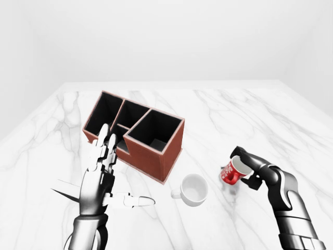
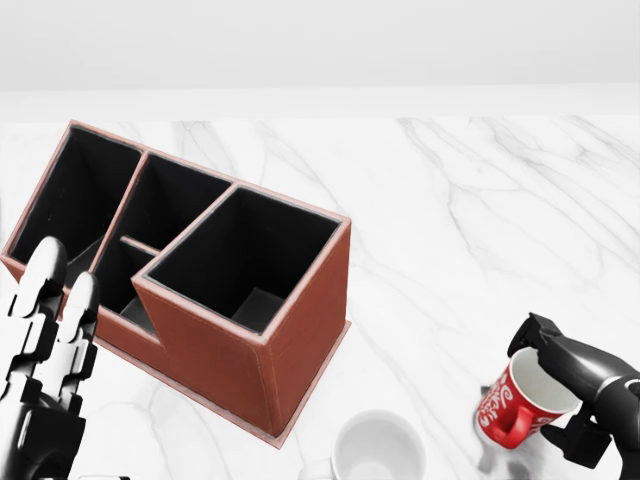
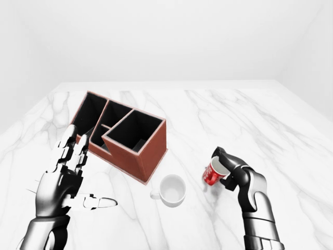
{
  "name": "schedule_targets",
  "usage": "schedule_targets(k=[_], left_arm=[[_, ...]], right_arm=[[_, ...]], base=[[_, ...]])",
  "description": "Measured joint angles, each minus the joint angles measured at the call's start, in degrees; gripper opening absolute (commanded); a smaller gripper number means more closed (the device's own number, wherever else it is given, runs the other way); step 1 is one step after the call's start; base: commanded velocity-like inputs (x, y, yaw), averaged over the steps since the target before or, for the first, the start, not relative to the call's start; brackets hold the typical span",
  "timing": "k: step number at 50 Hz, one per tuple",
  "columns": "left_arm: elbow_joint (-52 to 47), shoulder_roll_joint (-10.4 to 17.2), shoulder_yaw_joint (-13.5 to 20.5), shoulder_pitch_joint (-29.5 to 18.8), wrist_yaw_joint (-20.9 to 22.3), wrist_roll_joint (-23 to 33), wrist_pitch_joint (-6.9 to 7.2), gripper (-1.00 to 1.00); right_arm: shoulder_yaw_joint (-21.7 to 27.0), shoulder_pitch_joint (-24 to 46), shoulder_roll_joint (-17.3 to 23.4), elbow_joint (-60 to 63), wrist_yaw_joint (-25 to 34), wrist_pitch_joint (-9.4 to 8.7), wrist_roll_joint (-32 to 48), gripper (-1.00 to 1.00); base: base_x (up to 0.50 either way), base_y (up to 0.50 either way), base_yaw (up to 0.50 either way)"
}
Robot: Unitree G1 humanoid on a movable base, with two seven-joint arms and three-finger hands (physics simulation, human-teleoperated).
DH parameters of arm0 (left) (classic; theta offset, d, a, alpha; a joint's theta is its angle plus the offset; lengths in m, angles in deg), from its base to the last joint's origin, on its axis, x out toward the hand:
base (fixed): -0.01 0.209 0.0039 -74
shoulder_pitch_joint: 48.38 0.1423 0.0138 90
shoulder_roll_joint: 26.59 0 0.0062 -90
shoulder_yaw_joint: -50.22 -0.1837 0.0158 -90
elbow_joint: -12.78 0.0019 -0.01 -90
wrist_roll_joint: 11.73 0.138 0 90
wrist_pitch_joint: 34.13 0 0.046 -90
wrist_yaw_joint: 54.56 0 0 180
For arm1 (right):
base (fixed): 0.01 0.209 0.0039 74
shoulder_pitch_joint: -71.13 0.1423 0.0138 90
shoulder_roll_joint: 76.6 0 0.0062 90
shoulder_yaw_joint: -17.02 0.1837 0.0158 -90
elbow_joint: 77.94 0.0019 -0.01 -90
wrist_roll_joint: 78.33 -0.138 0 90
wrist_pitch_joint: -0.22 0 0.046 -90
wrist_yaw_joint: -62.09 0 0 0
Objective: Pick up the red mug and place it to the right of the caddy.
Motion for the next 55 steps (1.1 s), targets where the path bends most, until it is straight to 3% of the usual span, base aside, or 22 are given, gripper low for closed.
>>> schedule_targets(k=[6,26,40,44,55], left_arm=[[-0.38,0.02,-0.15,0.19,-0.04,-0.01,0.11,1.0],[-1.24,0.35,-1.04,0.92,-0.4,0.11,0.05,1.0],[-0.84,0.45,-1.23,1.01,-0.43,0.09,-0.5,1.0],[-2.86,0.57,-1.2,0.42,-0.54,0.16,1.58,1.0],[-7.43,0.42,-0.76,-0.89,-0.34,0.14,1.58,1.0]], right_arm=[[0.86,-0.2,0.18,2.56,0.0,-1.87,-2.03,-1.0],[4.7,3.6,3.23,11.5,0.0,-1.88,-4.5,-1.0],[1.2,10.38,2.63,10.21,0.0,-1.88,-4.74,-1.0],[-0.12,11.81,1.97,9.29,0.0,-1.88,-4.67,-1.0],[-3.37,14.97,-0.23,6.58,0.0,-1.88,-4.04,-1.0]], base=[[0.0,0.0,0.0],[0.0,0.0,0.0],[0.0,0.0,0.0],[0.0,0.0,0.0],[0.0,0.0,0.0]])
